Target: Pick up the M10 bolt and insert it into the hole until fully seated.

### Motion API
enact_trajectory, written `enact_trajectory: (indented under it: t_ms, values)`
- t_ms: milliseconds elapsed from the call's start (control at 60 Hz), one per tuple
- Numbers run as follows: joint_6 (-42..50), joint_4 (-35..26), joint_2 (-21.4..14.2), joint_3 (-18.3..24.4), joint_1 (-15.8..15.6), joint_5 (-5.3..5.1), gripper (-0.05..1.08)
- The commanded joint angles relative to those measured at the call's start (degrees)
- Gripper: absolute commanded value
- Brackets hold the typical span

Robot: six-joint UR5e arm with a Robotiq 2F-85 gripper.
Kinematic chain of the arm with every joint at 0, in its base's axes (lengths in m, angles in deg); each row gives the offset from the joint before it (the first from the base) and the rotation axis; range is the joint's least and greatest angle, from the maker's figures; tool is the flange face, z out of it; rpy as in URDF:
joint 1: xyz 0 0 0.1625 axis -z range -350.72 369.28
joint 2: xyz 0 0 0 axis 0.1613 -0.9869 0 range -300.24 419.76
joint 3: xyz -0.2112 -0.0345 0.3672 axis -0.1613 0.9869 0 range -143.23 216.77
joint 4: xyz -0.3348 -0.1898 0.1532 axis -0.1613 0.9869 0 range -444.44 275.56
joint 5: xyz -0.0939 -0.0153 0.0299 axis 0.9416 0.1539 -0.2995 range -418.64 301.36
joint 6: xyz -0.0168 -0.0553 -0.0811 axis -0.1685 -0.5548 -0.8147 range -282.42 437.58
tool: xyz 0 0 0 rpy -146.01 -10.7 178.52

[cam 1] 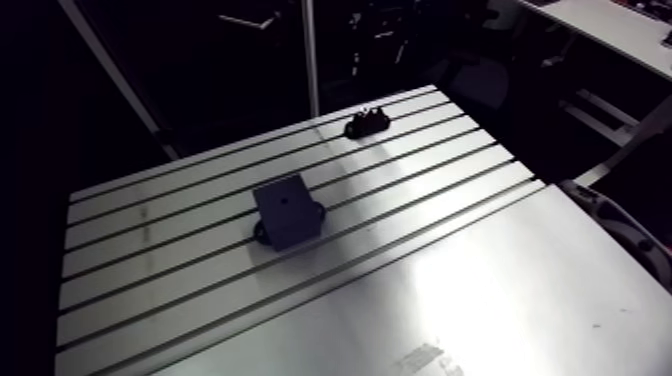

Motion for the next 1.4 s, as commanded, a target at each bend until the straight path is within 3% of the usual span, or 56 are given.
enact_trajectory:
  t_ms: [17,1400]
  values:
    - [0.5,0.1,1.0,-0.3,-0.7,0.07,0.32]
    - [1.5,2.2,3.1,-2.0,-1.2,0.08,0.45]
